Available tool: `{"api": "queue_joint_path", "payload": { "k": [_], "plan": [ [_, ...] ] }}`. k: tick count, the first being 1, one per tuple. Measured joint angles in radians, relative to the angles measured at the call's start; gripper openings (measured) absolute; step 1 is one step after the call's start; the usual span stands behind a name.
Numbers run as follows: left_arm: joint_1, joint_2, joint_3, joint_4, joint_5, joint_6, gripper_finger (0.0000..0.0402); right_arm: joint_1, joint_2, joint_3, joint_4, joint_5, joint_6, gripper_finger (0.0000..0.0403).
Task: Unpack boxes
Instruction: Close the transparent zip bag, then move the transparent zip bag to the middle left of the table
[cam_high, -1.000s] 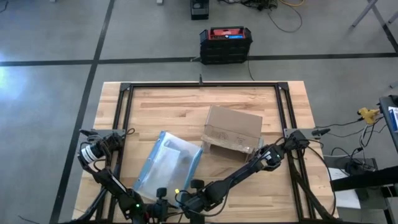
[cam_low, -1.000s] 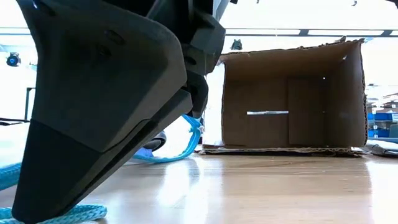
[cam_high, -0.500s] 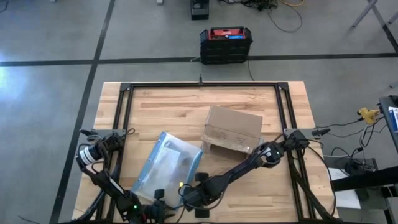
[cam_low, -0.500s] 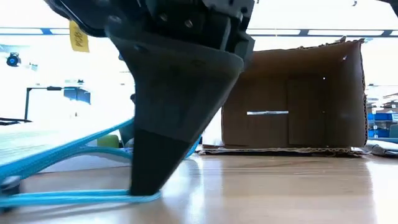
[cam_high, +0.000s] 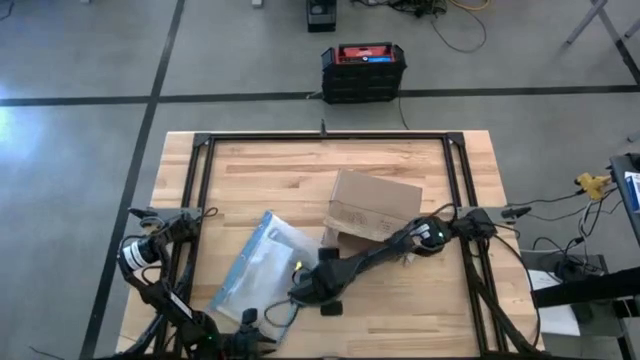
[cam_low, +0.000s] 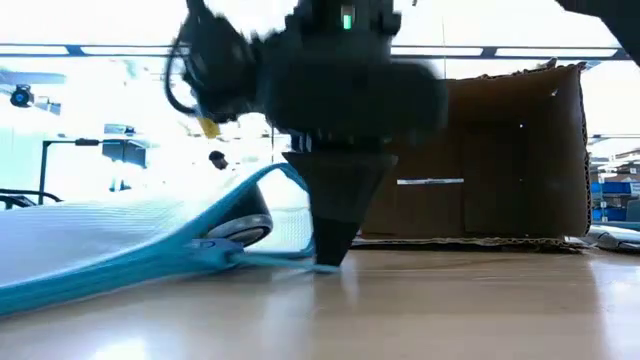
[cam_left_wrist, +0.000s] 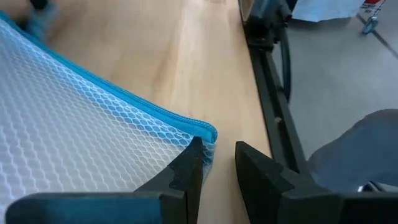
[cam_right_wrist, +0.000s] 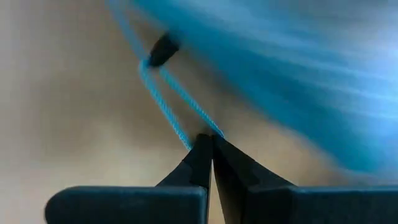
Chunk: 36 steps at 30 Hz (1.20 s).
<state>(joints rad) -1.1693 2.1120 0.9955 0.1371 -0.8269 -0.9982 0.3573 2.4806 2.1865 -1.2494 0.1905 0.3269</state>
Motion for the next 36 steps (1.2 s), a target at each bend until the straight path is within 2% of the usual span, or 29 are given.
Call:
{"api": "queue_joint_path", "payload": {
  "k": [6, 9, 17, 21, 26, 31, 33, 36],
  "plan": [
    [-0.052, 0.000, -0.001, -0.020, -0.007, -0.047, 0.0080, -0.085, -0.015, -0.007, -0.228, 0.259, -0.067, 0.0000],
    [-0.073, -0.006, 0.000, -0.060, -0.006, -0.096, 0.0080, -0.122, -0.033, -0.004, -0.329, 0.332, -0.060, 0.0000],
    [-0.104, -0.009, 0.001, -0.114, -0.005, -0.169, 0.0080, -0.136, -0.116, -0.002, -0.318, 0.333, -0.016, 0.0000],
    [-0.105, -0.015, 0.001, -0.121, -0.008, -0.173, 0.0080, -0.101, -0.157, -0.002, -0.285, 0.323, 0.043, 0.0000],
    [-0.106, -0.064, -0.005, -0.148, -0.003, -0.147, 0.0080, -0.033, -0.183, -0.001, -0.170, 0.227, 0.118, 0.0000],
    [-0.109, -0.137, -0.010, -0.223, 0.023, -0.097, 0.0080, 0.024, -0.187, 0.000, -0.113, 0.221, 0.186, 0.0000],
    [-0.109, -0.171, -0.010, -0.254, 0.006, -0.093, 0.0080, 0.050, -0.188, 0.000, -0.116, 0.201, 0.229, 0.0000],
    [-0.107, -0.204, -0.009, -0.287, -0.083, -0.091, 0.0080, 0.090, -0.195, 0.000, -0.120, 0.165, 0.272, 0.0000]
  ]
}}
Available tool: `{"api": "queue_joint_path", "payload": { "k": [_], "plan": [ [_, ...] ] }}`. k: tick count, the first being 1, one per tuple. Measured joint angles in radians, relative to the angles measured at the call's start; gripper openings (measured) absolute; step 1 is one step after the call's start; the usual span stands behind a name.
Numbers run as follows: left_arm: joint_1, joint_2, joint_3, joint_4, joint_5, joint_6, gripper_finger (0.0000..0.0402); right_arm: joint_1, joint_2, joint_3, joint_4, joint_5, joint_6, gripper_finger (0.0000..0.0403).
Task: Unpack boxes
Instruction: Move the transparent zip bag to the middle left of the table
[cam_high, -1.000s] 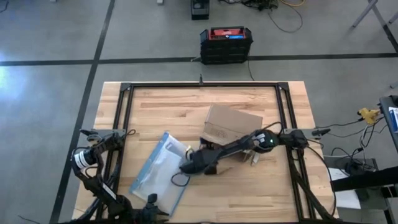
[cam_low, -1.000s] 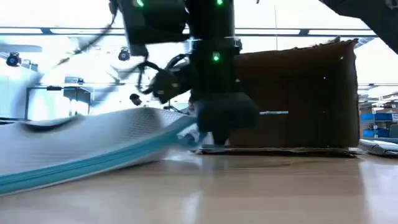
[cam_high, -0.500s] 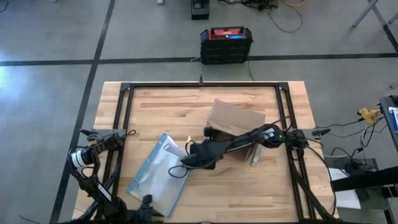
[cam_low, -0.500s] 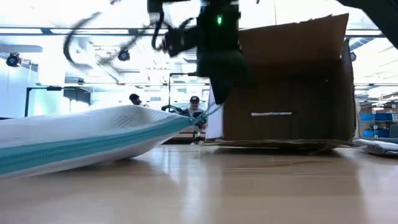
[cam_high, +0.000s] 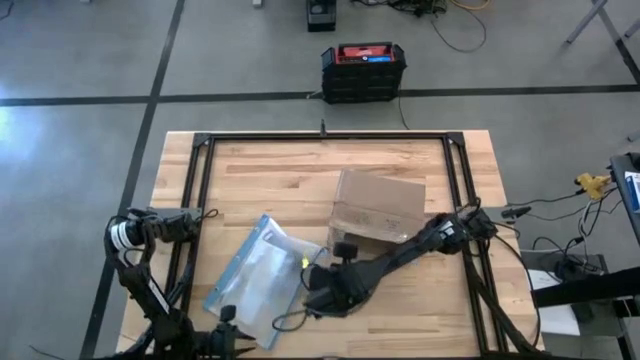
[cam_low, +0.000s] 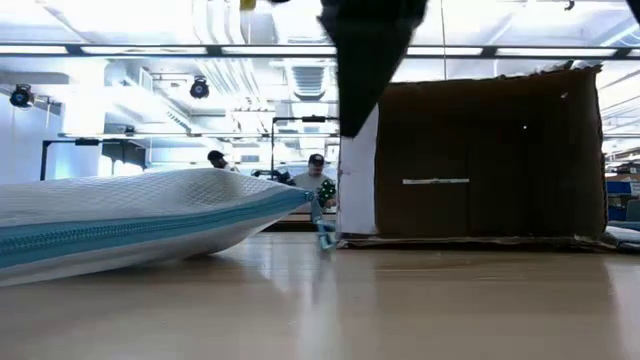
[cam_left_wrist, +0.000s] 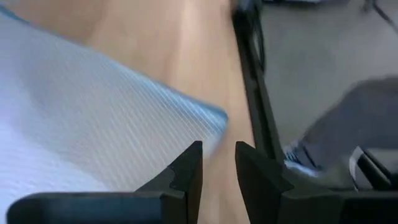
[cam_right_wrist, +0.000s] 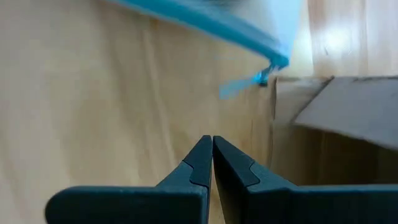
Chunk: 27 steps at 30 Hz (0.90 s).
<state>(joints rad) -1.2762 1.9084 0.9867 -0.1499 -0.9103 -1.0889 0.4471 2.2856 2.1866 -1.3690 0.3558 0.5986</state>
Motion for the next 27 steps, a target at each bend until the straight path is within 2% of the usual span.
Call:
{"api": "queue_joint_path", "payload": {
  "k": [2, 4, 11, 15, 18, 21, 24, 27],
  "plan": [
    [0.016, -0.018, 0.000, 0.003, -0.030, -0.002, 0.0080, 0.027, -0.014, 0.000, -0.015, -0.004, 0.014, 0.0000],
    [0.046, -0.032, 0.002, 0.011, -0.016, -0.009, 0.0080, 0.050, -0.029, 0.000, -0.050, -0.005, 0.036, 0.0000],
    [0.243, -0.025, 0.003, 0.011, 0.173, 0.096, 0.0080, 0.105, -0.112, 0.000, -0.211, 0.069, 0.116, 0.0000],
    [0.372, -0.027, 0.003, -0.019, 0.249, 0.201, 0.0080, 0.107, -0.194, 0.000, -0.179, 0.082, 0.137, 0.0000],
    [0.448, -0.040, -0.008, -0.103, 0.277, 0.222, 0.0080, 0.114, -0.256, 0.000, -0.205, 0.140, 0.161, 0.0000],
    [0.513, -0.060, -0.059, -0.146, 0.281, 0.224, 0.0080, 0.121, -0.310, -0.008, -0.201, 0.203, 0.143, 0.0000],
    [0.575, -0.102, -0.152, -0.116, 0.287, 0.210, 0.0080, 0.121, -0.347, -0.025, -0.201, 0.245, 0.090, 0.0000],
    [0.624, -0.163, -0.248, -0.082, 0.291, 0.194, 0.0080, 0.103, -0.383, -0.062, -0.200, 0.336, 0.042, 0.0000]
  ]
}}
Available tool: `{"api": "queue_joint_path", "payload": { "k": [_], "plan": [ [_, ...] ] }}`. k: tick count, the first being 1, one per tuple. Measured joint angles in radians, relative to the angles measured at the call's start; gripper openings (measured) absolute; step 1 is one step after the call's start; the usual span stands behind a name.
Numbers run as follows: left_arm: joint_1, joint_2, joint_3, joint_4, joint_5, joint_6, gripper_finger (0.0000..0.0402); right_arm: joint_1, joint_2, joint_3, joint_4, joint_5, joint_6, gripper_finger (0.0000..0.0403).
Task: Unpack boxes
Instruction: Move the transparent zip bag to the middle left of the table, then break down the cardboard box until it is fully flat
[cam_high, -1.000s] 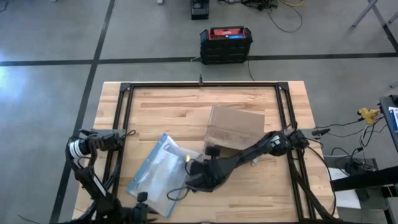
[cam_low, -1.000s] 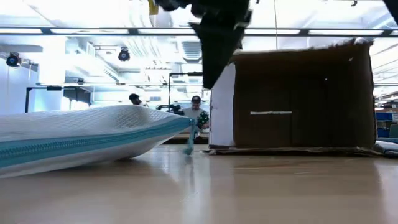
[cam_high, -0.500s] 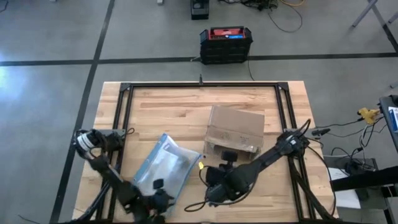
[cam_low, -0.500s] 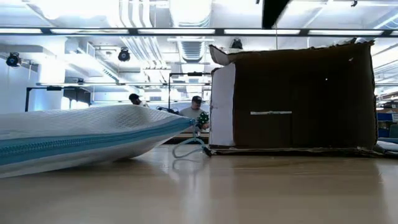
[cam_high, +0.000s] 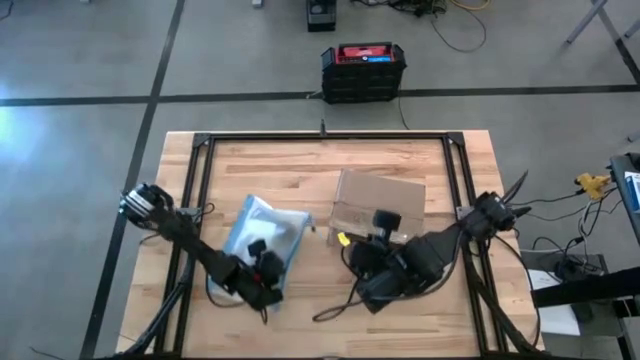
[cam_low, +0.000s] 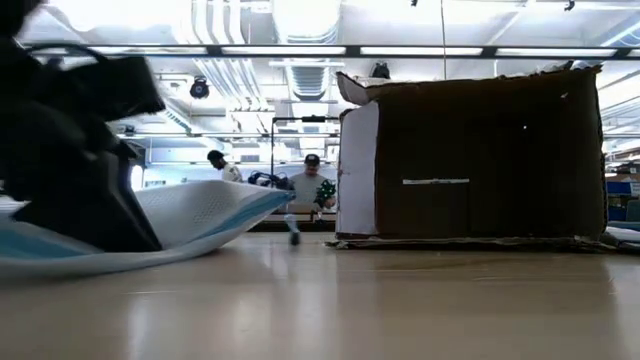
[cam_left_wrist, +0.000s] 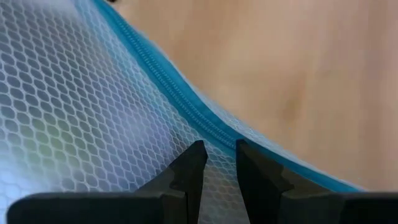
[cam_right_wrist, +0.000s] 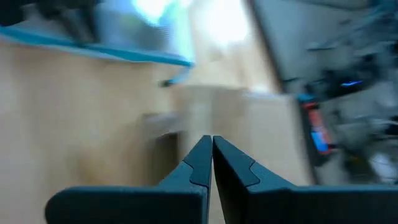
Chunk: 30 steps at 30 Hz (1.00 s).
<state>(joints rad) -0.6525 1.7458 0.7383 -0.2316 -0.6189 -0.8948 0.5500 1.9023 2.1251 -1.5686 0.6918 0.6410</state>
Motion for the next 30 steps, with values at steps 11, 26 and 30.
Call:
{"api": "queue_joint_path", "payload": {
  "k": [11, 26, 30],
  "plan": [
    [0.209, -0.432, -0.313, 0.001, -0.062, 0.017, 0.0080, -0.343, -0.130, -0.219, -0.003, 0.041, -0.057, 0.0000],
    [0.541, -0.738, -0.317, 0.242, 0.336, 0.120, 0.0080, -0.481, -0.610, -0.591, -0.003, -0.258, 0.311, 0.0000],
    [0.649, -0.683, -0.238, 0.219, 0.442, 0.183, 0.0080, -0.481, -0.788, -0.740, -0.005, -0.258, 0.510, 0.0000]
  ]
}}
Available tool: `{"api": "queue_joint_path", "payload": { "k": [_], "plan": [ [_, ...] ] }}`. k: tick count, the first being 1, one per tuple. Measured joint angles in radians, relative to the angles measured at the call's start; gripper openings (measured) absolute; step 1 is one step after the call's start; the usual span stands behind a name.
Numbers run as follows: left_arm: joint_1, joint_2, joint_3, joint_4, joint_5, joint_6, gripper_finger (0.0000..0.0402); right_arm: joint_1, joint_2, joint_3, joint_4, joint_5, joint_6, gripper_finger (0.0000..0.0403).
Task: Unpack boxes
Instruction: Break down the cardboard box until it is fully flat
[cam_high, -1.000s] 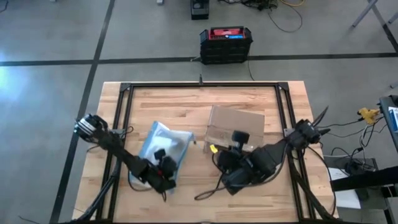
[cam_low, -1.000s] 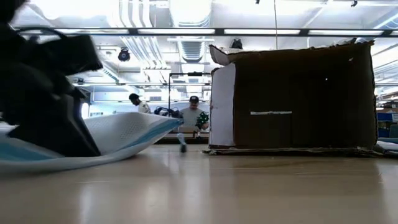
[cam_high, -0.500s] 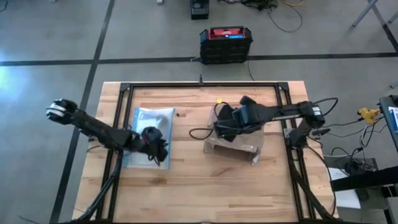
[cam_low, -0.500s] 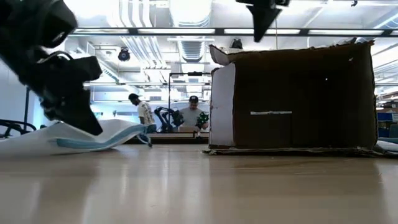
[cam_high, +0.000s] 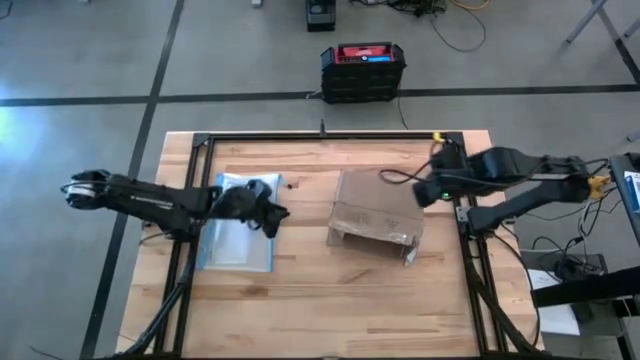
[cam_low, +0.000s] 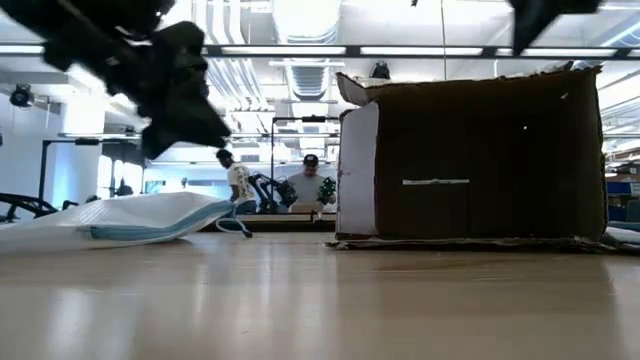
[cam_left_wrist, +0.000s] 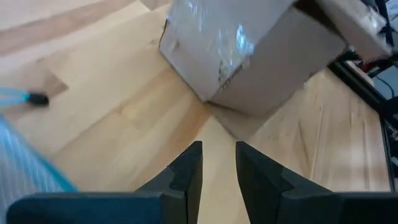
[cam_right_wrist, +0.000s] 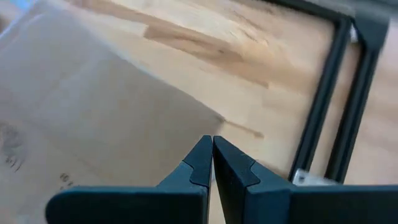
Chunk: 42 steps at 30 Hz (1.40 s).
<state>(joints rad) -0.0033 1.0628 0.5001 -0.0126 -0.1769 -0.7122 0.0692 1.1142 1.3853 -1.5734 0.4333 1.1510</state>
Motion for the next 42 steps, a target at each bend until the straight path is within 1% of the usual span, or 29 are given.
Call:
{"api": "queue_joint_path", "payload": {
  "k": [2, 6, 7, 10, 13, 18, 21, 24, 28, 30, 34, 36, 38, 42],
  "plan": [
    [0.058, 0.038, 0.046, -0.021, 0.075, 0.004, 0.0080, 0.000, -0.068, -0.068, 0.001, -0.009, 0.097, 0.0000],
    [0.164, 0.144, 0.144, -0.084, 0.252, 0.010, 0.0080, 0.000, -0.161, -0.193, 0.003, -0.082, 0.232, 0.0000],
    [0.187, 0.173, 0.167, -0.109, 0.282, 0.017, 0.0080, 0.000, -0.173, -0.223, 0.003, -0.106, 0.264, 0.0000],
    [0.241, 0.268, 0.229, -0.159, 0.297, 0.046, 0.0080, 0.000, -0.196, -0.310, 0.014, -0.143, 0.355, 0.0000],
    [0.278, 0.365, 0.278, -0.171, 0.299, 0.069, 0.0080, 0.000, -0.197, -0.385, 0.063, -0.154, 0.393, 0.0000],
    [0.306, 0.504, 0.379, -0.149, 0.300, 0.091, 0.0080, -0.020, -0.187, -0.470, 0.200, -0.150, 0.393, 0.0000],
    [0.305, 0.560, 0.431, -0.146, 0.316, 0.101, 0.0080, -0.050, -0.179, -0.501, 0.261, -0.178, 0.357, 0.0000],
    [0.305, 0.582, 0.467, -0.144, 0.372, 0.107, 0.0080, -0.078, -0.175, -0.515, 0.274, -0.198, 0.324, 0.0000],
    [0.306, 0.579, 0.488, -0.147, 0.381, 0.124, 0.0080, -0.102, -0.171, -0.528, 0.277, -0.205, 0.330, 0.0000],
    [0.312, 0.570, 0.492, -0.153, 0.390, 0.136, 0.0080, -0.125, -0.160, -0.529, 0.277, -0.231, 0.321, 0.0000],
    [0.312, 0.569, 0.503, -0.146, 0.410, 0.193, 0.0080, -0.164, -0.130, -0.530, 0.320, -0.258, 0.247, 0.0000],
    [0.312, 0.575, 0.503, -0.123, 0.410, 0.243, 0.0080, -0.165, -0.117, -0.530, 0.374, -0.258, 0.233, 0.0000],
    [0.312, 0.576, 0.503, -0.118, 0.407, 0.327, 0.0080, -0.165, -0.110, -0.530, 0.433, -0.257, 0.211, 0.0000],
    [0.306, 0.576, 0.503, -0.113, 0.405, 0.566, 0.0080, -0.164, -0.099, -0.530, 0.514, -0.260, 0.176, 0.0000]
  ]
}}
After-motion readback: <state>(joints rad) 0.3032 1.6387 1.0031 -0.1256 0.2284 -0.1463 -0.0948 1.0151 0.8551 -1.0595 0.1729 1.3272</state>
